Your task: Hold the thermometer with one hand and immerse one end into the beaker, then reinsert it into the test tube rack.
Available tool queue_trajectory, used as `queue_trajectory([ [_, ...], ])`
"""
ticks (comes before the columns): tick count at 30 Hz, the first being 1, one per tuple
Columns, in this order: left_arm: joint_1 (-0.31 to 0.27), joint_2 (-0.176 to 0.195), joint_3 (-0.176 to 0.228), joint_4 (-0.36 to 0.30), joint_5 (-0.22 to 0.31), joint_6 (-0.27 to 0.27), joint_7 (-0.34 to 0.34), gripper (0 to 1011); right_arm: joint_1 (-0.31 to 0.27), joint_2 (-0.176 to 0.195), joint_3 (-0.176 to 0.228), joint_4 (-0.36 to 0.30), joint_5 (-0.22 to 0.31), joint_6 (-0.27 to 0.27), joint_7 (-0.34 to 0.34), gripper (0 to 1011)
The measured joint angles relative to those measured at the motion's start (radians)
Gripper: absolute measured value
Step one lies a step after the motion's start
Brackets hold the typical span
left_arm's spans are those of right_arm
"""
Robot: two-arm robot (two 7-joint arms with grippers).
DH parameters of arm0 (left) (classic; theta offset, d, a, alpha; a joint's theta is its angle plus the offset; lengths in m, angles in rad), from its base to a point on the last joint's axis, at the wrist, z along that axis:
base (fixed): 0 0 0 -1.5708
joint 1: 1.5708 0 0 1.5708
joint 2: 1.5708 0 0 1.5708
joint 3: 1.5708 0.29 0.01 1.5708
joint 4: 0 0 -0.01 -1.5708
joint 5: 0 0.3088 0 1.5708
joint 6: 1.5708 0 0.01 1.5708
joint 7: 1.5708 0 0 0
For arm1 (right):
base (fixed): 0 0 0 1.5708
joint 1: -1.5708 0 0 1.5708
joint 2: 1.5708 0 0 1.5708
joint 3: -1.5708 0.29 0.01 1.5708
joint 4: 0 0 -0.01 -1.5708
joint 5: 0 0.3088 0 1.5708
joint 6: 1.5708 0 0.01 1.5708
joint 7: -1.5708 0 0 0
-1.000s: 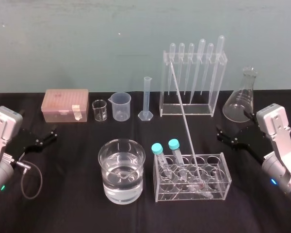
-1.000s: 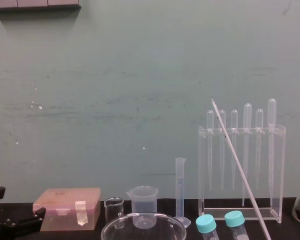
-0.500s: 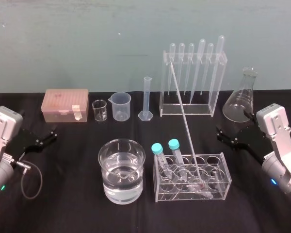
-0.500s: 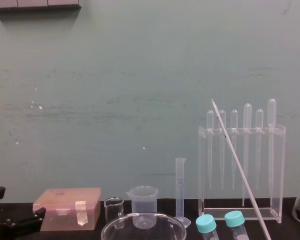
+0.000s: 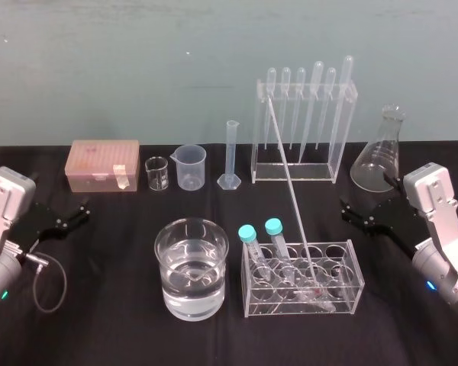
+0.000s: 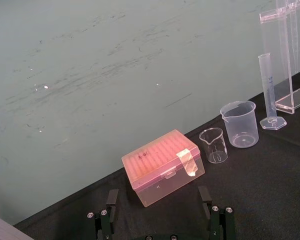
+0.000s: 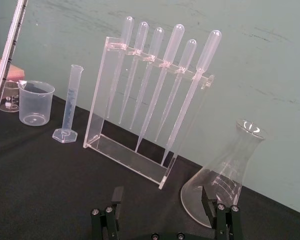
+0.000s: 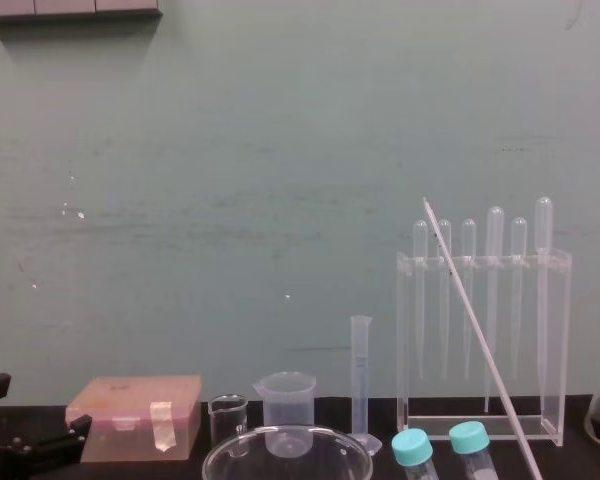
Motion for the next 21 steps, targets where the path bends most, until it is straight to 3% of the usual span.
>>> queue_trajectory([
  [12,0.0,0.0,0.0,0.0,0.0,0.0,0.0,1008,0.001,0.003,0.009,0.0,0.013,0.005,0.023,1003],
  [17,0.0,0.0,0.0,0.0,0.0,0.0,0.0,1008,-0.005,0.016,0.054,-0.035,0.119,0.047,0.124,1003],
  [21,0.0,0.0,0.0,0.0,0.0,0.0,0.0,1008,-0.03,0.038,0.127,-0.108,0.317,0.149,0.278,1003],
])
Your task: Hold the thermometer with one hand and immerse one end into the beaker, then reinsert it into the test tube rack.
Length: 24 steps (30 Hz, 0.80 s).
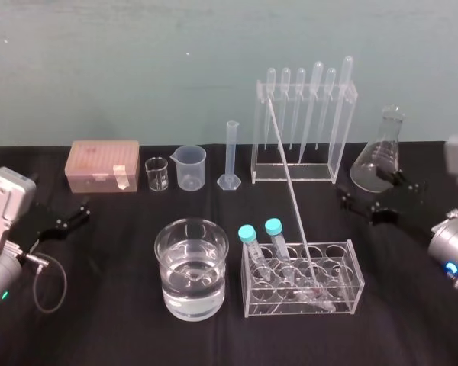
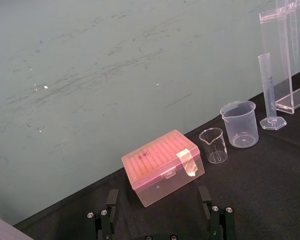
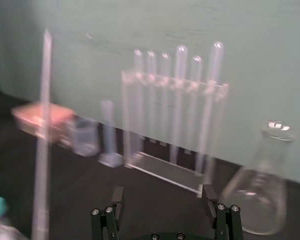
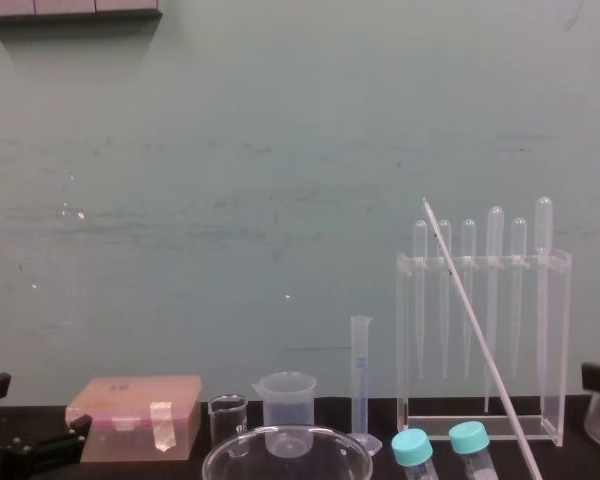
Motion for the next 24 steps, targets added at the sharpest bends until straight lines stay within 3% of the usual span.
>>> queue_trajectory([
  [1,0.0,0.0,0.0,0.0,0.0,0.0,0.0,1008,-0.004,0.004,0.01,-0.01,0.022,0.014,0.017,1003],
  [2,0.0,0.0,0.0,0.0,0.0,0.0,0.0,1008,-0.011,0.011,0.033,-0.038,0.081,0.053,0.061,1003],
  [3,0.0,0.0,0.0,0.0,0.0,0.0,0.0,1008,-0.011,0.011,0.033,-0.038,0.081,0.053,0.061,1003],
  [4,0.0,0.0,0.0,0.0,0.0,0.0,0.0,1008,-0.019,0.023,0.062,-0.076,0.154,0.11,0.116,1003],
  [5,0.0,0.0,0.0,0.0,0.0,0.0,0.0,1008,-0.019,0.023,0.062,-0.076,0.154,0.11,0.116,1003],
  [8,0.0,0.0,0.0,0.0,0.0,0.0,0.0,1008,-0.017,0.047,0.083,-0.127,0.242,0.183,0.18,1002],
  [12,0.0,0.0,0.0,0.0,0.0,0.0,0.0,1008,0.006,0.064,0.077,-0.161,0.291,0.224,0.224,1003],
  [17,0.0,0.0,0.0,0.0,0.0,0.0,0.0,1008,0.067,0.055,0.034,-0.158,0.298,0.256,0.234,1003],
  [24,0.0,0.0,0.0,0.0,0.0,0.0,0.0,1008,0.194,0.003,-0.058,-0.093,0.256,0.316,0.177,1003],
])
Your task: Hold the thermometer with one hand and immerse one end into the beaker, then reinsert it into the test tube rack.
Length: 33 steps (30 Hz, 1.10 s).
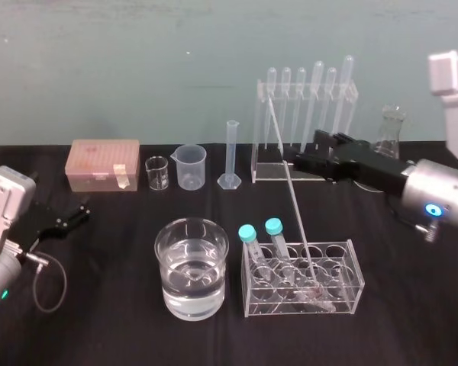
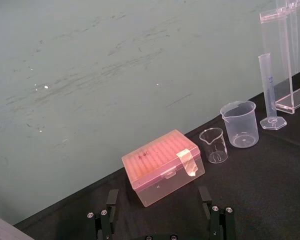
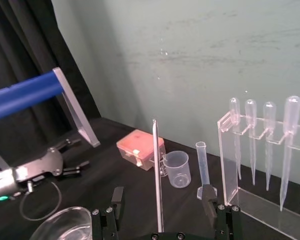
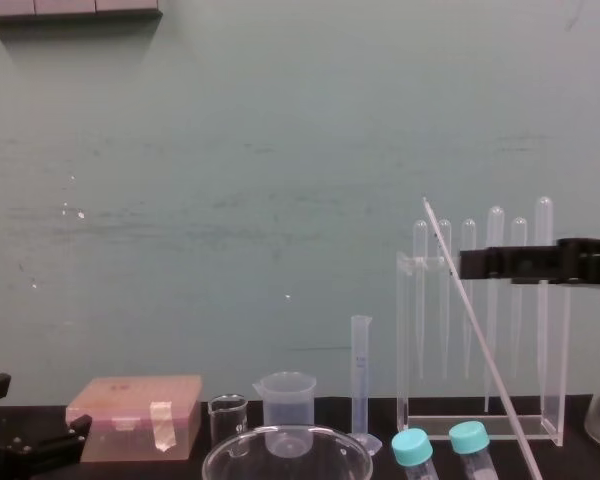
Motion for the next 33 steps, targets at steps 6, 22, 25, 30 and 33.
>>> queue_trajectory([
  [6,0.0,0.0,0.0,0.0,0.0,0.0,0.0,1008,0.098,-0.038,-0.081,0.062,-0.049,0.02,-0.008,1003],
  [22,0.0,0.0,0.0,0.0,0.0,0.0,0.0,1008,0.174,-0.063,-0.159,0.107,-0.118,0.043,-0.001,1003],
  [25,0.0,0.0,0.0,0.0,0.0,0.0,0.0,1008,0.174,-0.063,-0.158,0.107,-0.118,0.043,-0.001,1003],
  [30,0.0,0.0,0.0,0.0,0.0,0.0,0.0,1008,0.174,-0.062,-0.157,0.107,-0.116,0.043,-0.001,997],
  [33,0.0,0.0,0.0,0.0,0.0,0.0,0.0,1008,0.173,-0.062,-0.157,0.107,-0.115,0.043,-0.001,954],
])
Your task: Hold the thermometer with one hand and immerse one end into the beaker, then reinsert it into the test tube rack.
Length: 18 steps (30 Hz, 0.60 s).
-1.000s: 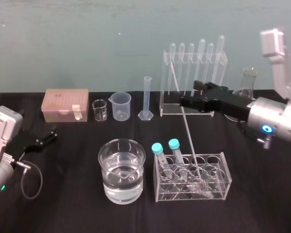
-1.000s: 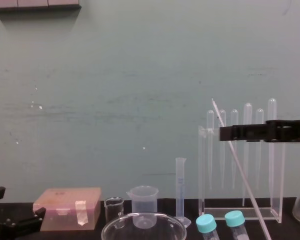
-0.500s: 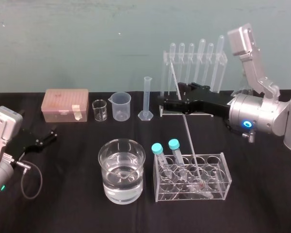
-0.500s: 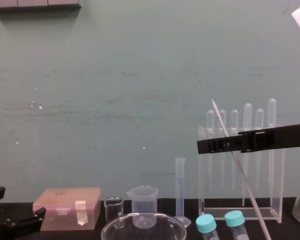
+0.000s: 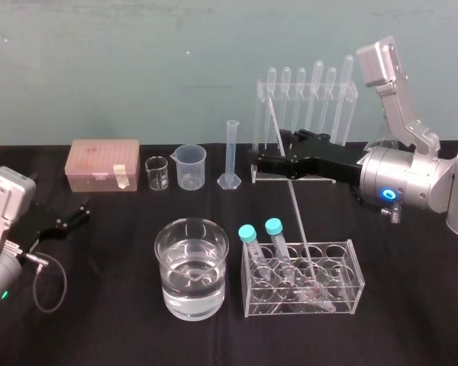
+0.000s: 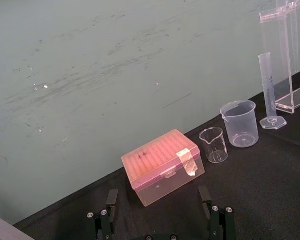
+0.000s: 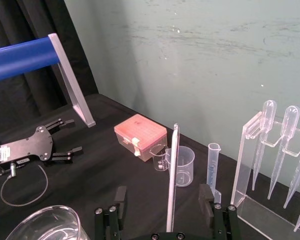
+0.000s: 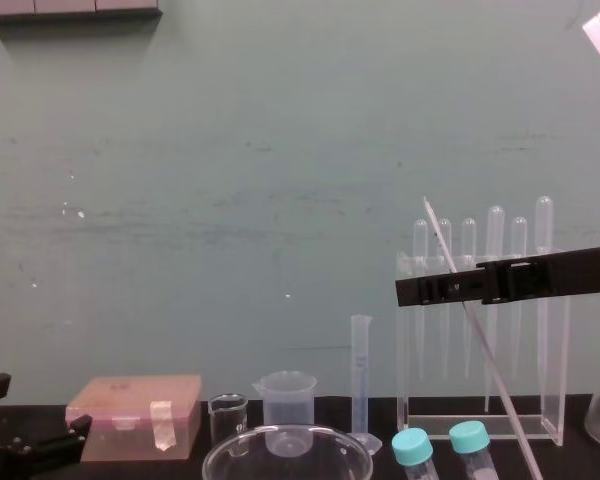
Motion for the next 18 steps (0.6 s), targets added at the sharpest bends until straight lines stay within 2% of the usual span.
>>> queue_trajectory([
  [5,0.0,0.0,0.0,0.0,0.0,0.0,0.0,1008,0.0,0.0,0.0,0.0,0.001,0.0,0.0,837],
  [6,0.0,0.0,0.0,0.0,0.0,0.0,0.0,1008,-0.001,0.0,0.001,0.0,0.002,0.0,0.0,787],
  [9,0.0,0.0,0.0,0.0,0.0,0.0,0.0,1008,-0.001,0.0,0.001,0.0,0.002,0.0,0.0,734],
  [10,0.0,0.0,0.0,0.0,0.0,0.0,0.0,1008,-0.001,0.0,0.001,0.0,0.002,0.0,0.0,668],
  [12,0.0,0.0,0.0,0.0,0.0,0.0,0.0,1008,-0.001,0.0,0.001,0.0,0.002,0.0,0.0,627],
  [13,0.0,0.0,0.0,0.0,0.0,0.0,0.0,1008,-0.001,0.0,0.001,0.0,0.002,0.0,0.0,567],
  [16,0.0,0.0,0.0,0.0,0.0,0.0,0.0,1008,-0.001,0.0,0.001,0.0,0.003,0.0,0.0,504],
  [18,0.0,0.0,0.0,0.0,0.0,0.0,0.0,1008,-0.001,0.0,0.002,0.0,0.003,0.0,0.0,399],
])
